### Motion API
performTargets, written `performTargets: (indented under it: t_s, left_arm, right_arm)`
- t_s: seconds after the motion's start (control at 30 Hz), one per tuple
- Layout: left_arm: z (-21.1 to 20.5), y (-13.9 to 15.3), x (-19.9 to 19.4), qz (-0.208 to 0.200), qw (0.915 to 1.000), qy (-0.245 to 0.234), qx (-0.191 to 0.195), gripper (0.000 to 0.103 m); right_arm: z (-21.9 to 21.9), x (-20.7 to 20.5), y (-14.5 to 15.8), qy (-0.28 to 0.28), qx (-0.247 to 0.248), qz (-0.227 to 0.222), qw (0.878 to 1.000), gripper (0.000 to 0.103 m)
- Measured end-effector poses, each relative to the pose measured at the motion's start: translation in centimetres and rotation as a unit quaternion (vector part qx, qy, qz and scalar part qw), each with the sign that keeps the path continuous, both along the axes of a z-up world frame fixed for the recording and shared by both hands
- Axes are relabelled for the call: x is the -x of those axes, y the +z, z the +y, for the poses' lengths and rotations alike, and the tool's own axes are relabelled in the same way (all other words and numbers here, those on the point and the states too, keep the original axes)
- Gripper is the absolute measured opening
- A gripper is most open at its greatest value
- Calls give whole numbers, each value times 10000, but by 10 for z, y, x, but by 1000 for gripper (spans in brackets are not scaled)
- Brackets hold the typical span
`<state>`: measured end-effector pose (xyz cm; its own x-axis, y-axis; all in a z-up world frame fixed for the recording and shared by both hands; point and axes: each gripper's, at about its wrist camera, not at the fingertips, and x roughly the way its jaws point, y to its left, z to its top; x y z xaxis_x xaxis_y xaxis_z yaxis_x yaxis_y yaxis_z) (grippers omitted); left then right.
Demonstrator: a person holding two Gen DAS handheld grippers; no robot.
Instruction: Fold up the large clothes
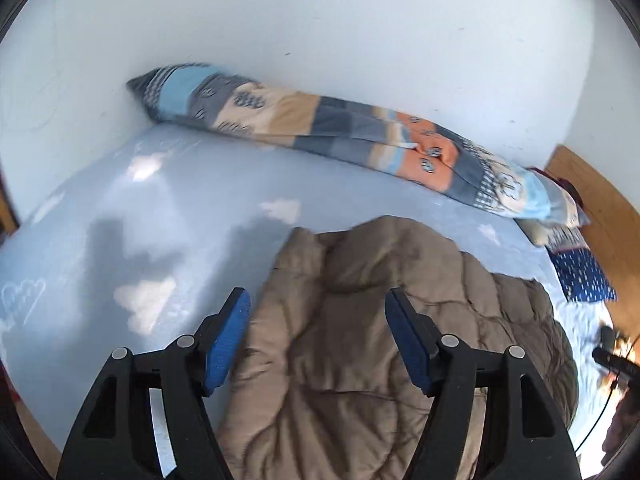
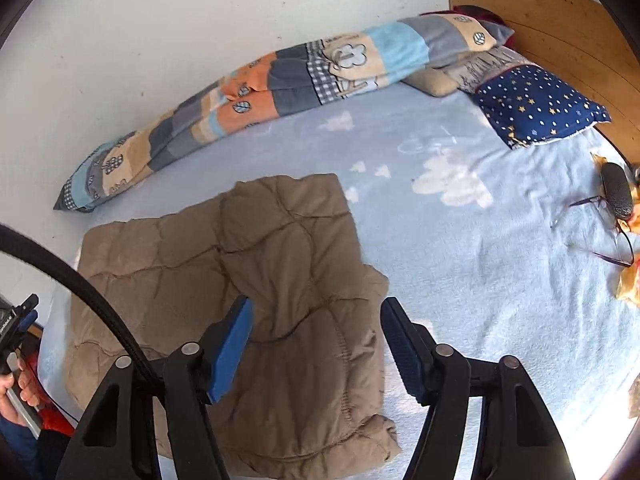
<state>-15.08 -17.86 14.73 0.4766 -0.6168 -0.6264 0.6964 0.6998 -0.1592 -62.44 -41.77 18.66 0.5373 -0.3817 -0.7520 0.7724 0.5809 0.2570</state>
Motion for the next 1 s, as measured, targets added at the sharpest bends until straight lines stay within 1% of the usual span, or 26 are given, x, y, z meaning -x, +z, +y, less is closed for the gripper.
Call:
performTargets:
  t_s: [0.03,0.07,0.1,0.17,0.2,0.23,0.3,0.4,0.47,0.57,0.67,0.77,0.9,0.93,0.97,1.0]
  left_arm:
    - [-19,-1,16,-147,9993,-328,-92,70]
    - [-33,-3,31,-269,9978,-584,-184,70]
    - [-49,-7,46,-418,9951,-831,-324,70]
    - [-76,-19,67,-622,9884,-1213,-672,70]
    - [-87,-27,74,-638,9853,-1328,-867,70]
    - [-96,-35,78,-575,9829,-1394,-1055,70]
    - [-104,-52,75,-382,9814,-1273,-1388,70]
    - [-110,-70,62,25,9789,-1162,-1681,71]
    - [-115,-81,55,166,9759,-1131,-1859,74]
    - [-113,-91,48,366,9745,-1095,-1926,75]
    - [-116,-100,38,648,9731,-1030,-1957,76]
    - [-115,-104,38,671,9726,-1001,-1989,77]
    - [-110,-95,48,493,9766,-990,-1844,77]
    - [-107,-93,48,478,9777,-987,-1792,77]
    - [-104,-89,50,522,9782,-882,-1805,77]
    - [-100,-84,52,503,9799,-869,-1725,77]
  right_arm:
    - [5,-8,-1,69,-23,-5,10000,51]
    - [8,-19,-2,122,-59,5,9999,39]
    - [12,-32,-5,181,-86,31,9998,36]
    - [22,-57,-13,281,-97,181,9994,36]
    - [27,-68,-17,310,-95,257,9991,36]
    - [29,-79,-23,351,-113,346,9987,36]
    - [34,-94,-37,544,-212,530,9969,36]
    - [41,-108,-49,720,-167,693,9949,36]
    - [42,-118,-61,775,-257,848,9930,36]
    - [40,-131,-76,804,-284,1046,9908,38]
    - [44,-147,-88,946,-134,1358,9861,38]
    - [46,-157,-93,1059,22,1607,9813,38]
    - [49,-153,-90,1098,119,1558,9816,38]
    - [49,-149,-87,1072,112,1496,9829,38]
    - [49,-145,-83,1045,80,1426,9842,38]
    - [49,-142,-80,1020,58,1373,9852,38]
